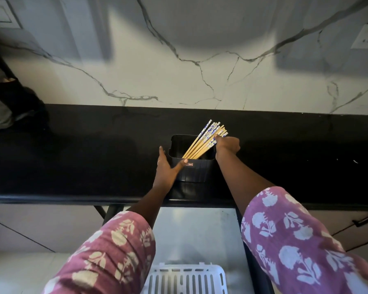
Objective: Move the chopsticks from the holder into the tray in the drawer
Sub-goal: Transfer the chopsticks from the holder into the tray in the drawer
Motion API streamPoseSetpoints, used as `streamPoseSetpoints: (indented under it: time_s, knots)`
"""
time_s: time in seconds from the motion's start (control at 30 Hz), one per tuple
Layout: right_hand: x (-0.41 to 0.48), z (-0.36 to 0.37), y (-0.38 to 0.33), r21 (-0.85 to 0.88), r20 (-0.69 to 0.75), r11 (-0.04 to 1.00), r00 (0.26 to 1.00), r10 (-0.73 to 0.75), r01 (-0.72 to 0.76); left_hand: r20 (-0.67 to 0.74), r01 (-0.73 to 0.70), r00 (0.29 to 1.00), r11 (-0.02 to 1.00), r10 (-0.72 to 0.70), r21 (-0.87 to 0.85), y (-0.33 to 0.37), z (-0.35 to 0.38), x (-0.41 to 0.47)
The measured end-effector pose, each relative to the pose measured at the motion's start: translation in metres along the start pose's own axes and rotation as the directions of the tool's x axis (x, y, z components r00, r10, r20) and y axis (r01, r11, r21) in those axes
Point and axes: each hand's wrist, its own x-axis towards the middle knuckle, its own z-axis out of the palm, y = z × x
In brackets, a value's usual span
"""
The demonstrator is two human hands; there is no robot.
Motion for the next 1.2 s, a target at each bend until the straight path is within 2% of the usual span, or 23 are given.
streamPoseSetpoints:
  time_s: [0.03, 0.1, 0.2, 0.3, 0.47, 0.57, 0.63, 0.7, 0.87, 0.97, 1.1, 1.2]
  knots:
    - [-0.001, -0.001, -0.001, 0.01, -0.008, 1.0, 1.0, -0.003, 0.003, 0.007, -0.013, 1.0, 0.997, 0.013, 0.071, -0.006, -0.006, -0.003]
    - [-0.002, -0.003, -0.004, 0.032, -0.019, 0.999, 1.0, -0.012, 0.013, 0.008, -0.042, 0.999, 0.942, 0.042, 0.334, -0.022, -0.019, -0.01]
    - [-0.006, -0.007, -0.01, 0.045, -0.057, 0.998, 0.997, -0.051, 0.053, 0.003, -0.022, 1.0, 0.739, 0.026, 0.673, -0.049, -0.04, -0.02]
    - [-0.008, -0.013, -0.015, 0.055, -0.088, 0.994, 0.992, -0.089, 0.094, 0.003, 0.026, 0.999, 0.615, -0.046, 0.788, -0.073, -0.058, -0.029]
    - [-0.011, -0.028, -0.021, 0.083, -0.128, 0.979, 0.977, -0.172, 0.184, 0.041, 0.066, 0.983, 0.552, -0.179, 0.831, -0.092, -0.071, -0.039]
    - [-0.016, -0.041, -0.026, 0.118, -0.16, 0.965, 0.963, -0.215, 0.235, 0.036, 0.114, 0.968, 0.567, -0.247, 0.816, -0.083, -0.07, -0.037]
    - [-0.02, -0.051, -0.031, 0.139, -0.177, 0.953, 0.953, -0.245, 0.27, -0.017, 0.187, 0.965, 0.643, -0.26, 0.743, -0.065, -0.068, -0.035]
    - [-0.028, -0.062, -0.037, 0.164, -0.187, 0.935, 0.94, -0.284, 0.315, -0.084, 0.205, 0.976, 0.721, -0.2, 0.662, -0.041, -0.067, -0.033]
    - [-0.056, -0.091, -0.064, 0.295, -0.178, 0.87, 0.918, -0.355, 0.394, -0.006, -0.069, 0.996, 0.851, 0.084, 0.521, 0.035, -0.061, -0.031]
    - [-0.083, -0.1, -0.073, 0.452, -0.043, 0.807, 0.913, -0.405, 0.379, 0.045, -0.206, 0.978, 0.917, 0.203, 0.342, 0.083, -0.054, -0.037]
    - [-0.119, -0.107, -0.075, 0.472, 0.141, 0.806, 0.872, -0.469, 0.357, 0.155, -0.326, 0.942, 0.919, 0.297, 0.223, 0.13, -0.048, -0.054]
    - [-0.139, -0.108, -0.073, 0.464, 0.208, 0.808, 0.842, -0.498, 0.364, 0.221, -0.387, 0.911, 0.908, 0.349, 0.16, 0.147, -0.048, -0.066]
